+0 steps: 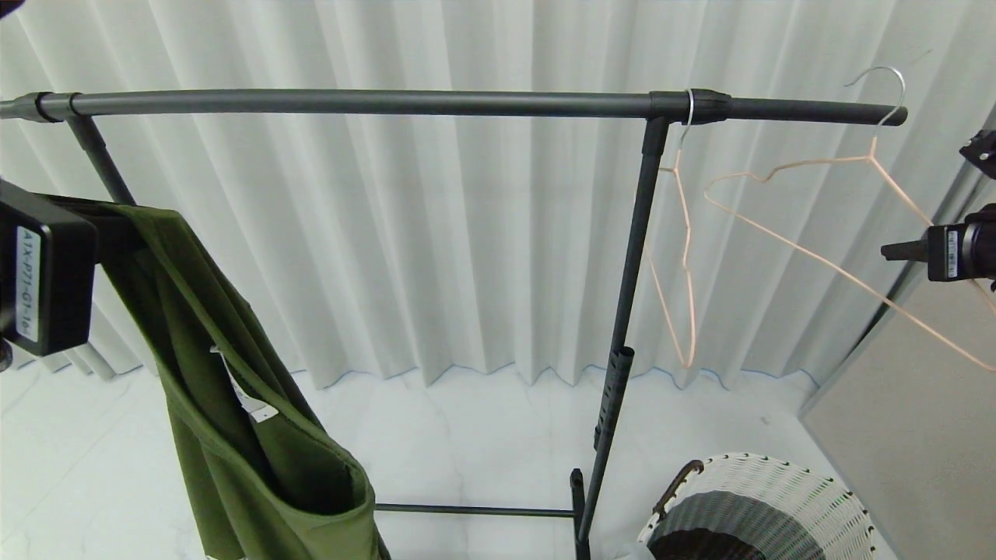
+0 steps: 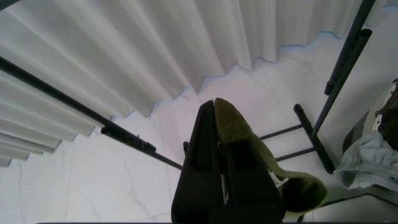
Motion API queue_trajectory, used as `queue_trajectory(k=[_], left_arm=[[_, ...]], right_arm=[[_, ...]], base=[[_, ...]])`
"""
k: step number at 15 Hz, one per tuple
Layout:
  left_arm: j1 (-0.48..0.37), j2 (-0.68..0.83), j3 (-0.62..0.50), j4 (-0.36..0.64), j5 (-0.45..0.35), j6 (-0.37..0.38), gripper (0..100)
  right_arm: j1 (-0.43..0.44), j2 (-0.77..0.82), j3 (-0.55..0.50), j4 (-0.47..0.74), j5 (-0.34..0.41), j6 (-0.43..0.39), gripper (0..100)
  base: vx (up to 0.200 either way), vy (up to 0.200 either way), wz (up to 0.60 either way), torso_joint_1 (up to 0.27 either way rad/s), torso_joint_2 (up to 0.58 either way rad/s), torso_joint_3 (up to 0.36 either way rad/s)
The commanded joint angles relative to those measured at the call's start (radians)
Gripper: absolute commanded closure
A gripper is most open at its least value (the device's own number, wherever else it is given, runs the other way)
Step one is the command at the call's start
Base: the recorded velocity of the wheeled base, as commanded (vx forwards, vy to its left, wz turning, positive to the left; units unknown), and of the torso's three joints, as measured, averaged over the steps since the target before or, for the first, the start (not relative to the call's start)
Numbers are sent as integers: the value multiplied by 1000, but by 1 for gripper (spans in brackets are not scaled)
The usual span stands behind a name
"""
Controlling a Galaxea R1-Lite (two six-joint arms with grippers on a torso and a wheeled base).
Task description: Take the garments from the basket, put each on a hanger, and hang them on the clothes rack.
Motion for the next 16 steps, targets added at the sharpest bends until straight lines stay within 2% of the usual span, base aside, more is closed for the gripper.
queue_trajectory(k=[1,6,9,16], left_arm=[[0,-3,1,0,0,0,100],[0,0,7,0,0,1,100],[0,0,7,0,2,14,100],[0,0,6,0,2,21,100]], right_arm=[[6,-58,5,12,-5,14,100],[21,-150,19,90,-102,19,100],[26,-207,74,92,-125,19,100],[53,-244,108,92,-126,19,100]], base=[[0,0,0,0,0,0],[0,0,0,0,0,0],[0,0,0,0,0,0],[-200,0,0,-1,2,2]])
